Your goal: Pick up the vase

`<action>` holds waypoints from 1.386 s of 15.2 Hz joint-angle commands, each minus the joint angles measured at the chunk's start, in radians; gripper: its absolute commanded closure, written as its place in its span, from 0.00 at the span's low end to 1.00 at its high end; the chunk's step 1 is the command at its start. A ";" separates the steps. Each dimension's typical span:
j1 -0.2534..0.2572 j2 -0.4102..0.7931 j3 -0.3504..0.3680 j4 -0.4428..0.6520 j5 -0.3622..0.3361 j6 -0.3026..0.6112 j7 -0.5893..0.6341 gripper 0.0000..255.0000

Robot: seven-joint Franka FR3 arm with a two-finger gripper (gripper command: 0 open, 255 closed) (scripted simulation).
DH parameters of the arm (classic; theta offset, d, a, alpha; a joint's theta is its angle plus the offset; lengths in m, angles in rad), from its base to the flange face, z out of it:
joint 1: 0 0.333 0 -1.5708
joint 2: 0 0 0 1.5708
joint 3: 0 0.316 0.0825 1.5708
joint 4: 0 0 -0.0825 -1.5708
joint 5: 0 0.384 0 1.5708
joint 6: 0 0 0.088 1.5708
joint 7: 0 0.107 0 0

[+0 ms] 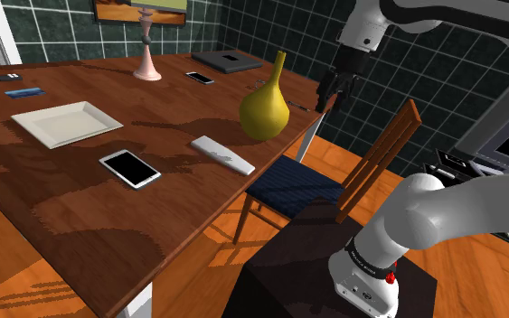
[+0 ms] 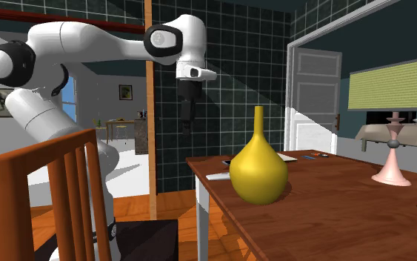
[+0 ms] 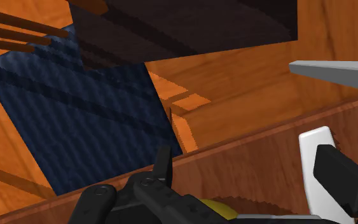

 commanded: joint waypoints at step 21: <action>0.013 0.603 -0.023 0.719 -0.050 0.045 -0.094 0.00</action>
